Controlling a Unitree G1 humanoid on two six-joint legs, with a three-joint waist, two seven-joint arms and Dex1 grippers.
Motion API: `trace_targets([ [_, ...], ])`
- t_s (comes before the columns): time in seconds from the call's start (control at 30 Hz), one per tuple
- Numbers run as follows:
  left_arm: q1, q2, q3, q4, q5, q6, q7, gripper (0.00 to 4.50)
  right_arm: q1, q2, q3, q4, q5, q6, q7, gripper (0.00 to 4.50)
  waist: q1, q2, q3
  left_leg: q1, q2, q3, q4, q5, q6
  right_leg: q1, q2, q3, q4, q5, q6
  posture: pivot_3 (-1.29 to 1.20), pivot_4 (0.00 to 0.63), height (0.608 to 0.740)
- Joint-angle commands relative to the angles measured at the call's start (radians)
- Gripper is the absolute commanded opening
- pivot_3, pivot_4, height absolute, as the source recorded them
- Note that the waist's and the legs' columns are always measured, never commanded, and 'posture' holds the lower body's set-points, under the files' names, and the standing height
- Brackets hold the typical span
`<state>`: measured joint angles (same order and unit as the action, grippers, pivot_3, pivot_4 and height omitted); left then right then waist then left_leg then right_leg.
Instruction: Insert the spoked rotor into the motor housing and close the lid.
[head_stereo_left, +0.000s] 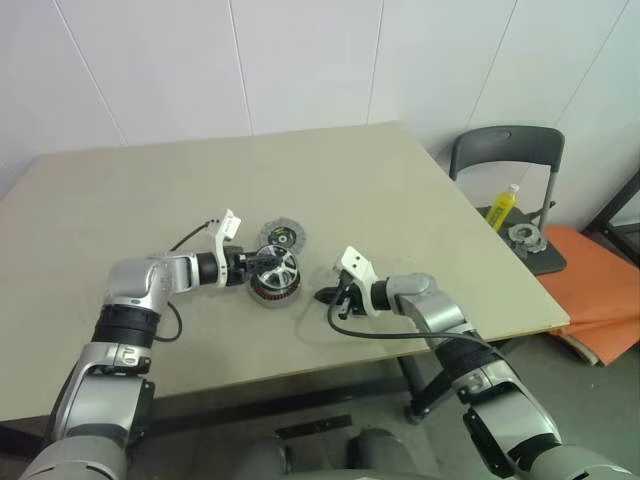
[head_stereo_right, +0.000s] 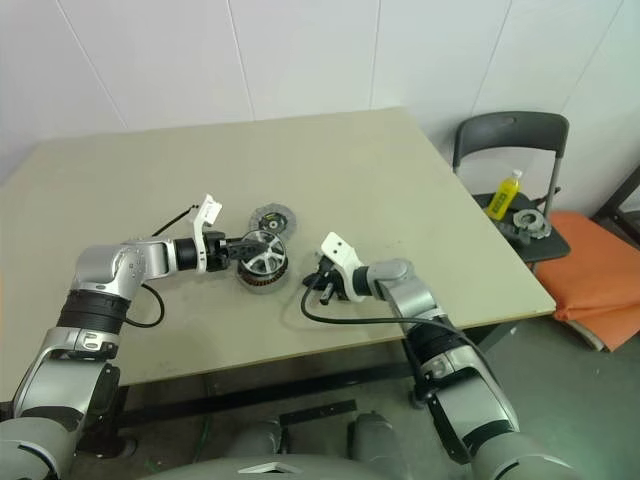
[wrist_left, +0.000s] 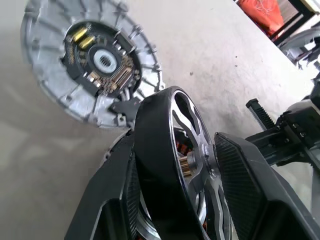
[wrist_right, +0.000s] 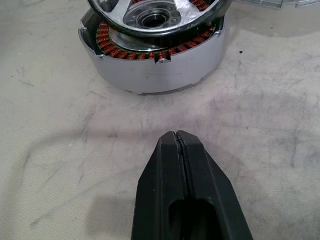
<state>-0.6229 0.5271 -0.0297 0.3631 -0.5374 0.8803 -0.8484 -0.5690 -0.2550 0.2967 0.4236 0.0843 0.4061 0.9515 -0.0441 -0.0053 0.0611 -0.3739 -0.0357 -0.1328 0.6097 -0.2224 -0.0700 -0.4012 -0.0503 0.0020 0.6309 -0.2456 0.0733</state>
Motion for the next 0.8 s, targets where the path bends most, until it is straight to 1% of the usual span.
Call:
trace_targets([
  [0.03,0.007,0.022,-0.032,-0.056,0.024,-0.001,-0.048,2.39,-0.013,0.003,-0.006,-0.027,0.006,-0.003,0.002,0.0,0.0,0.0,0.0,0.0,0.0,0.0,0.0,0.0,0.0,0.0,0.0,0.0,0.0,0.0,0.0,0.0,0.0,0.74],
  [0.1,0.022,0.038,-0.06,-0.067,0.045,0.002,-0.072,2.39,-0.014,0.003,-0.006,-0.025,0.005,-0.004,0.001,0.0,-0.001,0.0,0.0,0.0,0.0,0.0,0.0,0.0,0.0,0.0,0.0,0.0,0.0,0.0,0.0,0.0,0.0,0.74],
  [0.27,0.024,0.06,-0.072,-0.058,0.024,0.13,-0.117,2.39,-0.019,0.0,-0.008,-0.014,0.0,-0.009,-0.002,0.0,-0.001,0.0,0.0,0.001,0.0,0.0,0.001,0.0,0.0,0.001,0.0,0.0,0.001,0.0,0.0,0.0,0.0,0.74],
  [0.33,0.016,0.062,-0.065,-0.047,0.002,0.209,-0.123,2.39,-0.021,-0.001,-0.008,-0.011,-0.001,-0.011,-0.004,0.0,-0.001,0.0,0.0,0.001,0.0,0.0,0.001,0.0,0.0,0.001,0.001,0.0,0.001,0.0,0.0,0.0,0.0,0.74],
  [0.37,0.004,0.055,-0.042,-0.03,-0.021,0.265,-0.118,2.39,-0.022,-0.001,-0.009,-0.009,-0.001,-0.012,-0.004,0.0,-0.001,0.0,0.0,0.001,0.0,0.0,0.001,0.0,0.0,0.001,0.001,0.0,0.001,0.0,0.0,0.0,0.0,0.74],
  [0.43,-0.049,0.013,0.064,0.061,-0.069,0.394,-0.056,2.39,-0.025,0.0,-0.009,-0.005,-0.001,-0.013,-0.005,0.0,0.0,0.0,0.0,0.001,0.0,0.0,0.001,0.0,0.0,0.001,0.001,0.0,0.001,0.0,0.001,0.0,0.0,0.74],
  [0.57,-0.133,-0.049,0.242,0.219,-0.091,0.529,0.08,2.39,-0.025,0.001,-0.008,-0.006,-0.002,-0.014,-0.005,0.0,-0.001,0.0,0.0,0.001,0.0,-0.001,0.002,0.0,0.0,0.002,0.001,-0.001,0.001,0.001,0.004,0.0,0.0,0.74],
  [0.67,-0.187,-0.08,0.36,0.31,-0.092,0.569,0.174,2.39,-0.023,0.001,-0.004,-0.004,-0.006,-0.018,-0.006,0.0,-0.001,0.0,0.0,0.002,0.0,-0.002,0.002,0.0,0.0,0.002,0.001,-0.001,0.001,0.002,0.004,0.0,0.0,0.74],
  [0.73,-0.208,-0.089,0.408,0.348,-0.086,0.576,0.223,2.39,-0.022,0.001,-0.002,-0.003,-0.008,-0.02,-0.007,0.0,-0.001,0.0,0.0,0.002,0.0,-0.002,0.002,0.0,0.0,0.002,0.001,-0.001,0.001,0.002,0.004,0.0,0.0,0.74],
  [0.8,-0.214,-0.092,0.42,0.355,-0.082,0.593,0.246,2.39,-0.021,0.001,-0.001,-0.003,-0.009,-0.021,-0.007,0.0,-0.002,0.0,0.0,0.001,0.0,-0.002,0.002,0.0,0.0,0.002,0.001,-0.001,0.001,0.003,0.006,0.0,0.0,0.74],
])
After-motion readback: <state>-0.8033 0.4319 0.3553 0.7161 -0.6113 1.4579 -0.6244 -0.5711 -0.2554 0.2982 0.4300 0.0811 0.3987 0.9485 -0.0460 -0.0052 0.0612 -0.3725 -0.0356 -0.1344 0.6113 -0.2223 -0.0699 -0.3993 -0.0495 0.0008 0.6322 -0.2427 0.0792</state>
